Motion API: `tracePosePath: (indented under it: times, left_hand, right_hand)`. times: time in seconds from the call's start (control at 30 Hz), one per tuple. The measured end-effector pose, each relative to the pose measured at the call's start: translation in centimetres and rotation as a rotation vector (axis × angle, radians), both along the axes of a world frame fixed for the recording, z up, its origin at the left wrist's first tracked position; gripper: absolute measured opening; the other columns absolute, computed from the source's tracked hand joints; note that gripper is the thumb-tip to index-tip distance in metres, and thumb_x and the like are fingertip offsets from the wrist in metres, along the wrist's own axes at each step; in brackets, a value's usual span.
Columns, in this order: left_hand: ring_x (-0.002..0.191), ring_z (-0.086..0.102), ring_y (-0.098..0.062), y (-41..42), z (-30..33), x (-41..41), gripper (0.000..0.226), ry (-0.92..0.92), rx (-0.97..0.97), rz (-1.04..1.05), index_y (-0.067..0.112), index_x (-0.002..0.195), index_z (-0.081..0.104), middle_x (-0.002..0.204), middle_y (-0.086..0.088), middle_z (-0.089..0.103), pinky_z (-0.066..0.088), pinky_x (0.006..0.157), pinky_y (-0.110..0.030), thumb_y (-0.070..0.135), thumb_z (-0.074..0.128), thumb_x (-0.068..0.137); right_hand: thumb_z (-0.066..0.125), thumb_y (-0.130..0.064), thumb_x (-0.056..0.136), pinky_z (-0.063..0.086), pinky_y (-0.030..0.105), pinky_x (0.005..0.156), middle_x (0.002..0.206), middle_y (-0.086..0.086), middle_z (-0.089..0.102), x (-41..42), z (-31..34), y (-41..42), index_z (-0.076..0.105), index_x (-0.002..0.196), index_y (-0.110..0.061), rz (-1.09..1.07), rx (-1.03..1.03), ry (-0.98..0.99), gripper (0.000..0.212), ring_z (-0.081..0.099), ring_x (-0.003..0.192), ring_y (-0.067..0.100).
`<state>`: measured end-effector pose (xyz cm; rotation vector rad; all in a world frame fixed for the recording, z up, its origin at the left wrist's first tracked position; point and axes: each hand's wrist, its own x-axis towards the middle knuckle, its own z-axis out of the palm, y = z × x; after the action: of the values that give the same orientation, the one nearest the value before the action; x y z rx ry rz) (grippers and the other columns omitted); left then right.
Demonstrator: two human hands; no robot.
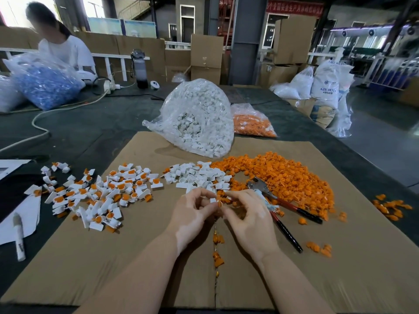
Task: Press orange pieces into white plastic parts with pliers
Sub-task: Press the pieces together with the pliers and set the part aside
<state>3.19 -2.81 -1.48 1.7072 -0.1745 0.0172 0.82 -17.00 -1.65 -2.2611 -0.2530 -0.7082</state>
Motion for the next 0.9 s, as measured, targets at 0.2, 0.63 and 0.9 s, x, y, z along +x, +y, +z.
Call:
tracePosePath:
  times: [0.2,0.63,0.9]
  left_hand:
    - [0.061,0.058,-0.009,0.2,-0.3,0.5,0.008,0.027,0.015,0.033,0.017,0.090,0.063,0.064,-0.001,0.059,0.048,0.062,-0.017,0.012,0.066,0.085]
    - [0.056,0.062,-0.006,0.3,0.7,0.6,0.014,0.191,-0.232,0.070,0.008,0.100,0.060,0.071,-0.008,0.066,0.047,0.049,-0.015,0.005,0.063,0.086]
    - [0.050,0.058,-0.006,0.3,1.0,0.7,0.018,0.236,-0.350,0.096,0.002,0.102,0.058,0.064,-0.007,0.060,0.046,0.046,-0.016,0.000,0.063,0.085]
  right_hand:
    - [0.051,-0.036,0.089,0.024,0.042,0.105,0.133,0.006,0.042,0.3,1.6,-3.7,0.045,0.129,-0.017,-0.578,-0.326,0.450,0.045,0.036,0.125,0.024]
    - [0.045,-0.036,0.093,0.037,0.038,0.088,0.114,0.011,0.053,0.6,4.5,-4.6,0.043,0.113,-0.014,-0.422,-0.461,0.612,0.029,0.046,0.107,0.031]
    - [0.047,-0.036,0.092,0.047,0.042,0.077,0.092,0.011,0.059,0.1,6.5,-2.4,0.055,0.092,-0.008,-0.091,-0.224,0.687,0.029,0.058,0.089,0.031]
